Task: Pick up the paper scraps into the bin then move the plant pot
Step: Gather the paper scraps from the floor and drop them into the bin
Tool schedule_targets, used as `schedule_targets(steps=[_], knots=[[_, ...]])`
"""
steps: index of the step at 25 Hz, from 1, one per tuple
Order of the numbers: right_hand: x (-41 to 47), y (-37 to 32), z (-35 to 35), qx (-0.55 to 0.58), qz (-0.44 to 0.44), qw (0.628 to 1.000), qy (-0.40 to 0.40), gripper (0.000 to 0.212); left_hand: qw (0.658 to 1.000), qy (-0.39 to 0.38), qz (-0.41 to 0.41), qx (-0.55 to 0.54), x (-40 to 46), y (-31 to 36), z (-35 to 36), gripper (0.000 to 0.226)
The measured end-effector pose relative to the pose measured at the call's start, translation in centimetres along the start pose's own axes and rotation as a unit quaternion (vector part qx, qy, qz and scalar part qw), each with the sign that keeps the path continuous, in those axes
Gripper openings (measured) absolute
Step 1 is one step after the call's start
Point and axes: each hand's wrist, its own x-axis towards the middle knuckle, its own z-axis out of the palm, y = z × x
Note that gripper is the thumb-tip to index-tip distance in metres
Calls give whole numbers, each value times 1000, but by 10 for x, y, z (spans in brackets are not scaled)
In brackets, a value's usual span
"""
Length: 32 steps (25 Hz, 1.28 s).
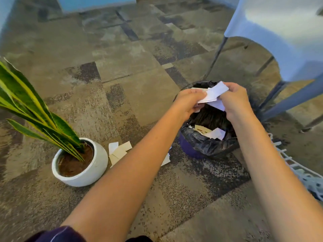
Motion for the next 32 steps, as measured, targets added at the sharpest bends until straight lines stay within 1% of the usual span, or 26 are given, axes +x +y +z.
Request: schedule_targets(steps=[1, 2, 3, 5, 6, 7, 9, 11, 13, 15, 16, 18, 20, 22, 25, 27, 28, 30, 31, 32], knots=[[8, 1, -5, -36, 11, 999, 1, 25, 1000, 6, -18, 23, 8, -2, 6, 8], [17, 4, -9, -61, 23, 998, -3, 19, 998, 7, -35, 45, 10, -3, 11, 17], [22, 6, -11, -79, 36, 996, -9, 18, 997, -3, -56, 62, 14, -5, 13, 30], [27, 6, -14, -111, 72, 991, -12, 27, 991, -55, -92, 79, 17, -8, 11, 53], [29, 7, -15, -128, 88, 988, -9, 34, 989, -79, -101, 79, 15, -9, 8, 60], [30, 9, -15, -138, 98, 985, -14, 39, 987, -98, -104, 75, 14, -11, 5, 64], [26, 15, -11, -145, 93, 985, -24, 43, 987, -108, -94, 78, 11, -12, -4, 64], [23, 24, -4, -143, 66, 988, 4, 43, 986, -98, -75, 115, 7, -12, -13, 60], [17, 30, 4, -143, 20, 988, 51, 42, 979, -77, -34, 185, 4, -12, -20, 51], [10, 33, 14, -157, -47, 982, 95, 38, 971, -40, 33, 231, 2, -12, -30, 36], [6, 35, 21, -161, -89, 977, 106, 35, 970, -19, 64, 235, 2, -12, -38, 30], [-10, 40, 38, -144, -178, 968, 104, 29, 967, 21, 106, 231, 0, -18, -61, 23], [-26, 54, 56, -107, -253, 958, 75, 23, 966, 52, 118, 224, -3, -35, -93, 21], [-42, 76, 74, -103, -294, 950, 33, 21, 970, 89, 100, 203, -5, -60, -132, 22], [-58, 120, 93, -137, -311, 939, -47, 23, 972, 153, 30, 174, -10, -107, -190, 26], [-55, 158, 102, -178, -289, 936, -94, 22, 966, 181, -14, 185, -14, -141, -224, 24], [-50, 177, 105, -204, -267, 935, -117, 20, 957, 194, -28, 213, -14, -157, -237, 25], [-35, 215, 113, -268, -223, 922, -167, 19, 928, 210, -42, 305, -11, -184, -259, 29], [-27, 233, 117, -305, -210, 909, -192, 23, 911, 200, -48, 357, -7, -194, -266, 31], [-20, 249, 120, -342, -200, 893, -215, 29, 894, 174, -56, 410, -3, -202, -271, 32]])
